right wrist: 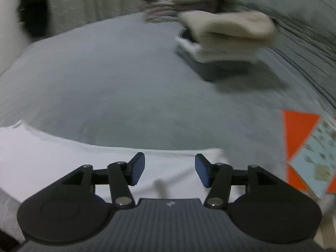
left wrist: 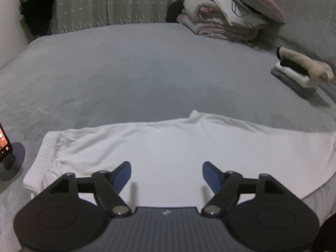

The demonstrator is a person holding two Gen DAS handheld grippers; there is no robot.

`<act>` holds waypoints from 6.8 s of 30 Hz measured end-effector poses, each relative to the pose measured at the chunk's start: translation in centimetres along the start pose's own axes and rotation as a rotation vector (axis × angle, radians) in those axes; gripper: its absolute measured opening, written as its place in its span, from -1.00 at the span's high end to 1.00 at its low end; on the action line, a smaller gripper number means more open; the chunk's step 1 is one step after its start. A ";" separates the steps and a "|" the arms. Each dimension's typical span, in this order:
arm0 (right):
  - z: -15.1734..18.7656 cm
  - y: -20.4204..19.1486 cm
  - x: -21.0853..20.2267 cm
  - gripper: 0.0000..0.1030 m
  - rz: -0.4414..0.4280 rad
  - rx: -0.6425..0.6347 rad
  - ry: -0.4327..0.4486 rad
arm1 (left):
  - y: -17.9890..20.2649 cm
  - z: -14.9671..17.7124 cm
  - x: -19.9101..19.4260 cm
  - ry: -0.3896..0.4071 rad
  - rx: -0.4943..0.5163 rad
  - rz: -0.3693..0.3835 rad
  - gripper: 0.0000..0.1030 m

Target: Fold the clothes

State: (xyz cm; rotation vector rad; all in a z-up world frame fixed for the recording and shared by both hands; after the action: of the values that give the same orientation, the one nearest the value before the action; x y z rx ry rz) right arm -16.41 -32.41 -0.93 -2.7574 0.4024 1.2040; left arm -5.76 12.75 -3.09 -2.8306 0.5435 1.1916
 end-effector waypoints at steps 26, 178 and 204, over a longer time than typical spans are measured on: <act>2.9 2.9 0.6 0.63 0.228 0.070 -0.231 | 1.6 1.3 0.4 -0.070 0.065 0.026 -0.50; -6.3 -49.2 6.4 0.74 -0.780 -0.173 -0.324 | -18.1 4.7 -4.2 0.043 -0.587 0.245 -0.13; -6.0 -36.4 5.5 0.11 -0.688 -0.104 -0.308 | -12.1 2.4 0.0 -0.067 -0.540 0.225 0.32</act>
State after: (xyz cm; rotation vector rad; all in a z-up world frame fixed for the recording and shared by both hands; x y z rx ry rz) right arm 1.66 0.24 -1.24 -2.3760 -0.6004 1.4112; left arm -3.50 24.47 -6.14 -3.2083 0.6321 1.6947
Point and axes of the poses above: each gripper's, at about its wrist camera, not at the fingertips, and x roughly the way its jaws point, y to its right, z to its underside, the point moved 2 cm from there along x, roughly the way its jaws point, and after that the axes turned 5 degrees about -x, right-handed, at the moved point
